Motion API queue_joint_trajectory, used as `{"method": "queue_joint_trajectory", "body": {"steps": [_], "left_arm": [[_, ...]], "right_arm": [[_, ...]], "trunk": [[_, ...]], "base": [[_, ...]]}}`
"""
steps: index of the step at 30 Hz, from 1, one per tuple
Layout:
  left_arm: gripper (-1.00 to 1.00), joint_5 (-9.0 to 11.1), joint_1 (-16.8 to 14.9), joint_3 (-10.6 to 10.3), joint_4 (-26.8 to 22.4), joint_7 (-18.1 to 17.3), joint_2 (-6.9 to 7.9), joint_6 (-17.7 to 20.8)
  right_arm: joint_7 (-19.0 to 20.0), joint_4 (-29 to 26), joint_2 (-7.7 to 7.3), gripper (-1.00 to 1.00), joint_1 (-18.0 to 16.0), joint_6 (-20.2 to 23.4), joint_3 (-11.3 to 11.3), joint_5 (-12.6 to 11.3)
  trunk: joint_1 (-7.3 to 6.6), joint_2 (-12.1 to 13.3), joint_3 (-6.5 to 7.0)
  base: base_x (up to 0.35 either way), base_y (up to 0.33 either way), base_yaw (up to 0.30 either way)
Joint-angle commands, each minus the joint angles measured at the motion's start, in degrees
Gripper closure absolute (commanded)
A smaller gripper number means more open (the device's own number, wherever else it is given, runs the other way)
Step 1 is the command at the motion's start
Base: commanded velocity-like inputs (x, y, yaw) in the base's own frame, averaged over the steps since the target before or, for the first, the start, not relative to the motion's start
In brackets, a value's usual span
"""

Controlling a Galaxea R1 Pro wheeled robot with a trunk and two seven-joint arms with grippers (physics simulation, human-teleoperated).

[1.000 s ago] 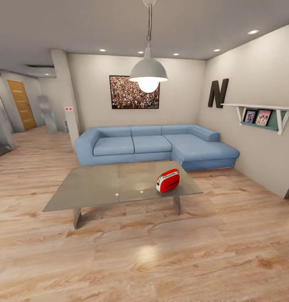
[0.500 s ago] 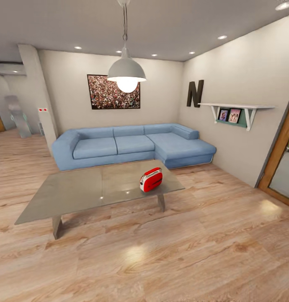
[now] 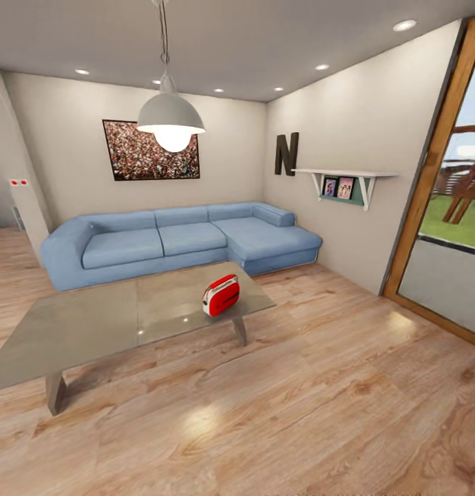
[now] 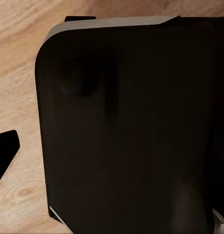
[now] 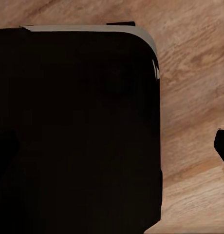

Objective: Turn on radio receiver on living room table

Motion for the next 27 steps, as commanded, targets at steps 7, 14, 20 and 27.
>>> {"method": "queue_joint_trajectory", "body": {"steps": [7,14,20,27], "left_arm": [[-1.00,0.00,0.02,0.00,0.00,0.00,0.00,0.00],[-1.00,0.00,0.03,-0.03,0.00,0.00,0.00,0.00],[-1.00,0.00,0.04,-0.09,0.00,-0.05,0.02,0.00],[-1.00,-0.20,0.04,-0.36,0.00,-0.16,0.00,0.02]], "right_arm": [[0.00,-0.01,0.03,-1.00,-0.01,0.00,0.00,0.00],[0.00,-0.01,0.04,-1.00,-0.01,0.00,0.00,-0.01],[0.00,-0.01,0.04,-1.00,-0.02,0.04,0.02,0.00],[0.00,-0.01,0.05,-1.00,0.00,0.01,0.08,0.08]], "trunk": [[0.00,0.00,0.00],[0.00,0.00,0.00],[0.00,0.00,0.00],[0.00,0.00,0.00]], "base": [[0.000,0.000,-0.285],[0.000,0.000,-0.275],[0.058,0.000,-0.081],[0.289,0.000,-0.006]]}}
